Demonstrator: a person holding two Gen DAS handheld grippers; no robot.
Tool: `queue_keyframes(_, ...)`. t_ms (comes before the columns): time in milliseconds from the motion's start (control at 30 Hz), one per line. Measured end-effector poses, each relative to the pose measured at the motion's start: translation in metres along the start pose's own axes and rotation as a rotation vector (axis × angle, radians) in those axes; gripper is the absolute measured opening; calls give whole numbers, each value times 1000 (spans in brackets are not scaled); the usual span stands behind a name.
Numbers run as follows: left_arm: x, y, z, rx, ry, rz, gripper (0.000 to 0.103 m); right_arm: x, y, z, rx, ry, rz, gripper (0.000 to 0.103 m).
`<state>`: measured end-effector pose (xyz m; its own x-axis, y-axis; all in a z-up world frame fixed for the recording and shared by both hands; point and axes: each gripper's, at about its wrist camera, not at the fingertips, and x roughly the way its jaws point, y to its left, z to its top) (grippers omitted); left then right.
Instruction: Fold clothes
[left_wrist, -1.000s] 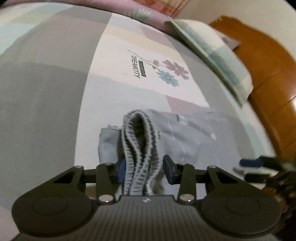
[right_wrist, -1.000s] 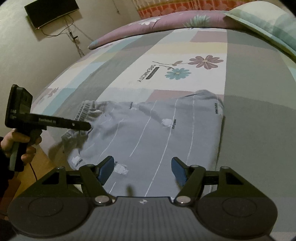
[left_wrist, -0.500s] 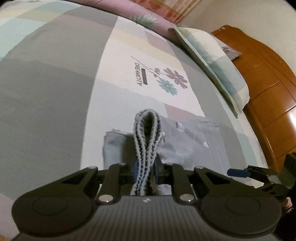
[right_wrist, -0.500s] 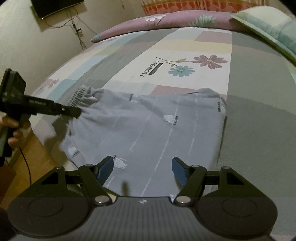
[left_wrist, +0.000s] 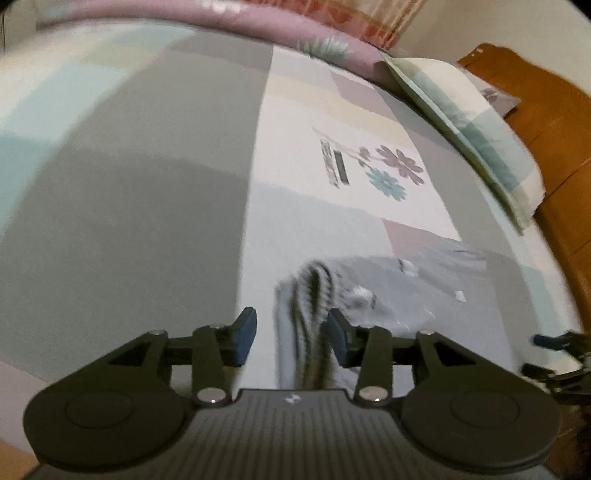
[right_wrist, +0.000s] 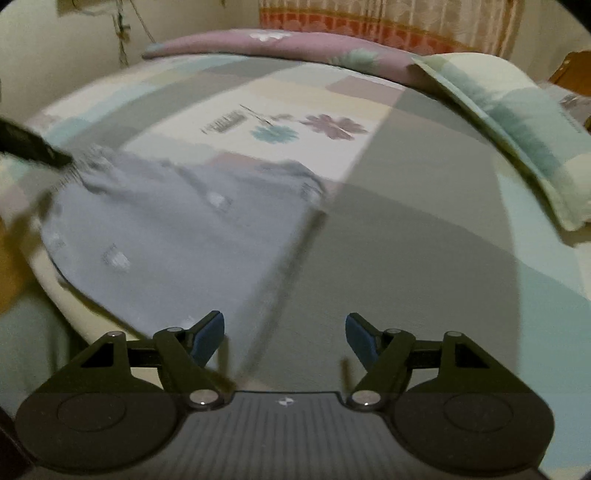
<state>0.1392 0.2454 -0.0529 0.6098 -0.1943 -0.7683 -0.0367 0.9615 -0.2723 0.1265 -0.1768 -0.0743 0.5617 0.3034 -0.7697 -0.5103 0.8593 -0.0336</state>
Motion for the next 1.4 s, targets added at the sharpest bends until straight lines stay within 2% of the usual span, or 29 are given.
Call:
queue_keyframes(67,-9,-15,2,76,-23,25,46,-4,-2,-7,-18,-4,-2,77)
queue_keyframes(167,-8,-58,-6,232,-29,-10,53,-9,2,-16,-44,-23,27,77)
queue_keyframes(267,3,-109,-22,403,-17,-52,56,-12,17,-19,-123,-44,48,77)
queue_keyframes(367,22,-142,-36,503,3,-66,58,-12,33,-25,-226,-60,18,77)
queue_keyframes(567,68,-145,-32,425,96,-20,58,-6,58,-37,-438,-115,-116,77)
queue_keyframes(667,72,-144,-28,407,111,-22,59,-4,69,-42,-559,-151,-176,78)
queue_keyframes(833,71,-146,-29,398,123,-12,59,2,81,-46,-704,-186,-219,78)
queue_keyframes(900,71,-146,-30,394,124,-11,60,4,85,-46,-744,-209,-249,78)
queue_keyframes(1033,72,-145,-30,396,125,-10,63,8,77,-43,-743,-205,-324,81)
queue_keyframes(1167,69,-135,-31,393,122,-15,68,-2,52,-45,-609,-172,-250,82)
queue_keyframes(1267,65,-128,-30,378,118,-14,67,-7,53,-46,-601,-121,-221,82)
queue_keyframes(1400,62,-129,-31,403,95,-16,67,-25,52,-35,-537,-157,-132,82)
